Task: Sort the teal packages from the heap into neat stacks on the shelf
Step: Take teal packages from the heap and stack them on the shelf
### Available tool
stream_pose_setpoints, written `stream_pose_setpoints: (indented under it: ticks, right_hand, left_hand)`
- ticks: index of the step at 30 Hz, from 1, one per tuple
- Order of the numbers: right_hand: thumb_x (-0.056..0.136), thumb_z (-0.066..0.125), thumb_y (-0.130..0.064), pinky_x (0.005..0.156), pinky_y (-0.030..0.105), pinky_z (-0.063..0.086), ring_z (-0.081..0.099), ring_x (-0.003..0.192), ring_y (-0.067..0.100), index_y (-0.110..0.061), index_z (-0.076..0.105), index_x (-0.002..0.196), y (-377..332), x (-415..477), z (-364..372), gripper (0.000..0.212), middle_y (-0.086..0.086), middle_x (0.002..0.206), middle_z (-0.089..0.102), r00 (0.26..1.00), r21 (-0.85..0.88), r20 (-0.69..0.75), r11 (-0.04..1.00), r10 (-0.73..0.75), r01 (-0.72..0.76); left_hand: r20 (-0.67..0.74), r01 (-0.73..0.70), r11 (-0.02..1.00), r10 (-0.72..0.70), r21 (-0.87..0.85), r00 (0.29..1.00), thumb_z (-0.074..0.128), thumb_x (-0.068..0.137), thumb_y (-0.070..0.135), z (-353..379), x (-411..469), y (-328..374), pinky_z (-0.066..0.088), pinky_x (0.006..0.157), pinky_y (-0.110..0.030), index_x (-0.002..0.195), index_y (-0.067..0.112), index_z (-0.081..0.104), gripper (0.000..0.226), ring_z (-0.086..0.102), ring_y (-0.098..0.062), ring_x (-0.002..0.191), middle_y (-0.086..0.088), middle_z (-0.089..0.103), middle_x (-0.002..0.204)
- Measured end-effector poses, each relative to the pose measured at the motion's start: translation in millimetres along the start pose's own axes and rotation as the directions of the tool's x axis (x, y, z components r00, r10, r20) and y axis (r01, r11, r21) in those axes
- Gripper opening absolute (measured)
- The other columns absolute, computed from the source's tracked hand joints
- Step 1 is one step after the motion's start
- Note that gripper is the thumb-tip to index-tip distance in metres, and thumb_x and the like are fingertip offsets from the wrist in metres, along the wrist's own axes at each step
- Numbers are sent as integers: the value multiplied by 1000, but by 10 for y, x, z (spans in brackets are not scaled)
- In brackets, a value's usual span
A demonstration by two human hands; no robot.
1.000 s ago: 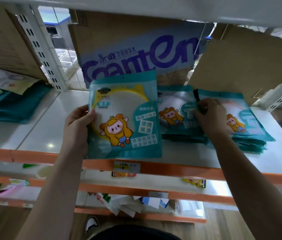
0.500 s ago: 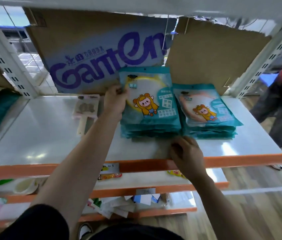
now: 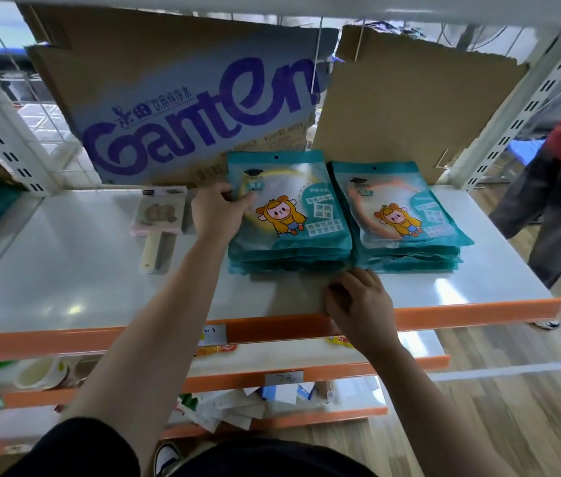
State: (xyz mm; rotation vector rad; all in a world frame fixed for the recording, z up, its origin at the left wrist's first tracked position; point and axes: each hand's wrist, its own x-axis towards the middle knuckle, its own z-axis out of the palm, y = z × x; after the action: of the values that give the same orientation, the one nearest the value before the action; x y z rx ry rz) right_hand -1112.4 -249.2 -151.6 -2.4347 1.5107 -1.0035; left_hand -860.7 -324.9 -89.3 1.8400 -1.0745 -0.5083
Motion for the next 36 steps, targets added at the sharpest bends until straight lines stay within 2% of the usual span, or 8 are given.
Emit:
stream_pose_setpoints:
  ticks: [5,9,12,16,18,24,31,36]
  right_hand:
    - [87,50,-33,63,23,42,56,77,22,-11,66,83,-7,0,-11,27,3,85,64,1000,8,31,1000,0,0]
    - [90,50,-36,68,24,50,57,81,15,-14,66,92,-162,31,-18,28,1,91,65,993,88,114,996,-14,4]
    - [92,50,-37,71,15,44,54,81,6,-16,65,95,-403,121,80,25,-2,92,65,979,142,170,986,-112,88]
    - [92,52,-30,63,22,52,57,73,6,-16,63,93,-869,282,282,18,-4,86,64,948,258,193,945,-254,201]
    - [91,53,-30,62,24,52,59,72,9,-15,64,93,-1136,369,399,18,-3,84,65,936,290,207,931,-286,221]
    - [92,59,-23,79,26,49,60,91,14,-14,68,108,-2039,577,775,20,1,101,67,889,373,253,886,-383,275]
    - [91,57,-23,78,24,49,59,91,15,-11,68,107,-3350,592,1380,23,3,101,66,822,475,224,795,-523,377]
    - [90,62,-15,74,22,44,54,87,11,-8,68,104,-4379,530,1789,16,5,98,65,838,504,163,774,-520,382]
  left_hand:
    - [-14,-16,996,17,86,1000,71,82,46,-2,-53,16,38,57,-18,95,21,66,28,59,-8,82,10,65,91]
    - [15,-113,979,112,172,994,56,91,52,-161,-97,-104,48,70,-26,105,16,66,40,60,-11,89,7,66,100]
    - [49,-227,946,222,231,974,49,99,34,-459,-232,-232,48,71,-27,104,18,65,23,58,-8,80,5,64,96]
    - [14,-319,887,333,334,943,55,97,28,-955,-424,-503,54,79,-41,110,14,67,23,63,-25,92,-8,65,111]
    - [-12,-287,859,322,425,947,56,96,27,-1219,-526,-647,53,78,-41,116,12,66,26,63,-31,93,-11,64,112]
    - [-104,-142,760,265,635,959,56,96,30,-2092,-787,-1187,49,83,-45,117,12,66,30,63,-34,97,-12,66,109]
    - [-274,15,748,224,663,936,55,95,31,-3358,-1092,-1921,48,78,-43,119,12,64,31,62,-34,92,-10,63,114]
    - [-322,60,735,221,675,921,45,94,38,-4383,-1235,-2352,46,77,-42,117,13,64,40,62,-32,94,-8,63,110]
